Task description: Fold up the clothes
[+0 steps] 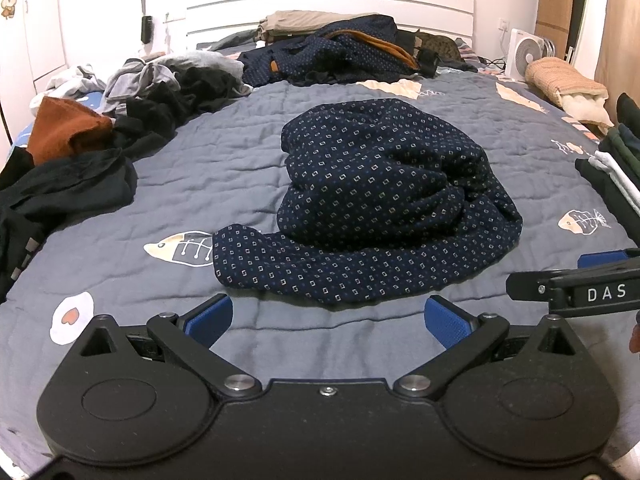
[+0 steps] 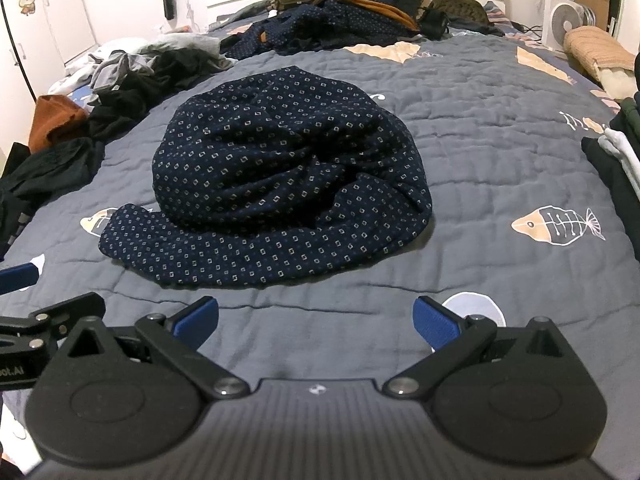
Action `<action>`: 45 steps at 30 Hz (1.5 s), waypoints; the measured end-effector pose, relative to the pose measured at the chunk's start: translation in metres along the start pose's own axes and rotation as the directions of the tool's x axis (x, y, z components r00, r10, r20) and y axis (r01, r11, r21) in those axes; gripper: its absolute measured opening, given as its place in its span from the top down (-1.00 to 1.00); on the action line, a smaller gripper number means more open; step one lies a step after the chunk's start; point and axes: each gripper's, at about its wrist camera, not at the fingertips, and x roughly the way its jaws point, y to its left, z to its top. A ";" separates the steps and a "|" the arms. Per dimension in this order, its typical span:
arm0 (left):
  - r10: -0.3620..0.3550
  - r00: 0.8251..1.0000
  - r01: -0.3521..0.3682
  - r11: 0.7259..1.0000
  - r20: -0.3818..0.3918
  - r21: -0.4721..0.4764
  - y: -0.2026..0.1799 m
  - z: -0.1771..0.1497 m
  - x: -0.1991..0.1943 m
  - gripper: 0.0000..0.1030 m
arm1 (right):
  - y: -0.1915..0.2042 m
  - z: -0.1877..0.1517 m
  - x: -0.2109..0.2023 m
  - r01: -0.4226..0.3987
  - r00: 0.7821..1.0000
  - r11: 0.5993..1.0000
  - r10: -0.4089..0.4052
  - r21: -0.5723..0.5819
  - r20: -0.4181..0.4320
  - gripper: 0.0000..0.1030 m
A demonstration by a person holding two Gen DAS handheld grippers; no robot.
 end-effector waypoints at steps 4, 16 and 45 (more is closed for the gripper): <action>-0.044 0.999 0.044 0.999 0.003 -0.011 0.002 0.000 0.001 -1.00 | 0.002 0.000 0.002 -0.002 1.000 1.000 0.002 0.008 -0.004 -1.00; -0.078 0.997 0.078 0.995 0.012 -0.056 0.010 0.000 0.002 -1.00 | 0.004 0.002 0.006 -0.007 1.000 1.000 0.007 0.004 -0.006 -1.00; 0.023 0.998 -0.012 0.984 0.061 -0.176 0.070 0.013 0.020 -1.00 | 0.041 0.059 0.072 -0.149 0.977 0.980 0.167 -0.134 0.131 -0.99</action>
